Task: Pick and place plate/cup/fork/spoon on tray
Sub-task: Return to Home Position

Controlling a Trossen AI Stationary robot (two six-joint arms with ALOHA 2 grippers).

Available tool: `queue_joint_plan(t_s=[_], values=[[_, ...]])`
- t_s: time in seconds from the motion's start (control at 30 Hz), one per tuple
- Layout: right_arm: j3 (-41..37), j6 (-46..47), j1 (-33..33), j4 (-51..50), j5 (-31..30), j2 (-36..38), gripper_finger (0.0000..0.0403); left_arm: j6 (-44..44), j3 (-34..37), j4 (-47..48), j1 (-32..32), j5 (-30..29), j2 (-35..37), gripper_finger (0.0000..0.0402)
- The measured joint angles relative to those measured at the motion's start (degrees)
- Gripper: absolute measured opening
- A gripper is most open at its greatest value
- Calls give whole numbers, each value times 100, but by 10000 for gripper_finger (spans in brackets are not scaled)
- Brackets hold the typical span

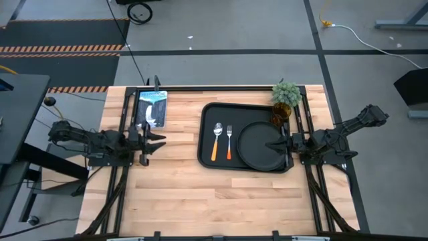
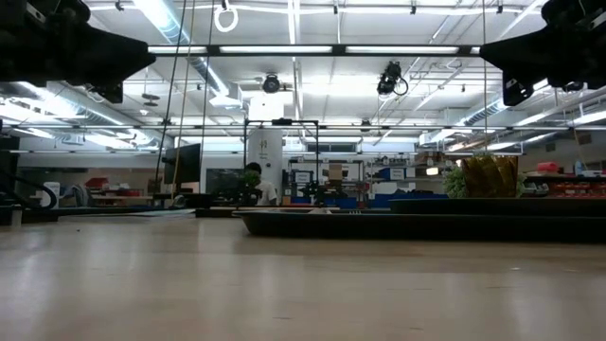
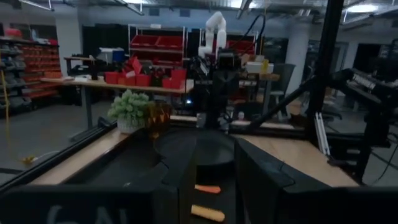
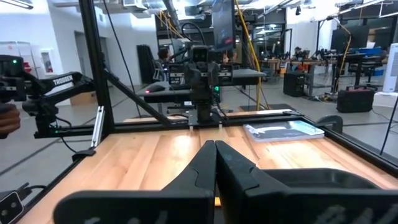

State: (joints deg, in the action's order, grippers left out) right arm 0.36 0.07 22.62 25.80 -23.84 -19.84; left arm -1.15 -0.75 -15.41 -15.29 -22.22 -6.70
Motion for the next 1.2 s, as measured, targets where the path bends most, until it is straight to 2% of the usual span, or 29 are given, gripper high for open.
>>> queue_joint_plan(t_s=[1.2], values=[[0, -130, 19, -16, -29, 0, 16, 37, 2, 71, 2, -1, -4, 117]])
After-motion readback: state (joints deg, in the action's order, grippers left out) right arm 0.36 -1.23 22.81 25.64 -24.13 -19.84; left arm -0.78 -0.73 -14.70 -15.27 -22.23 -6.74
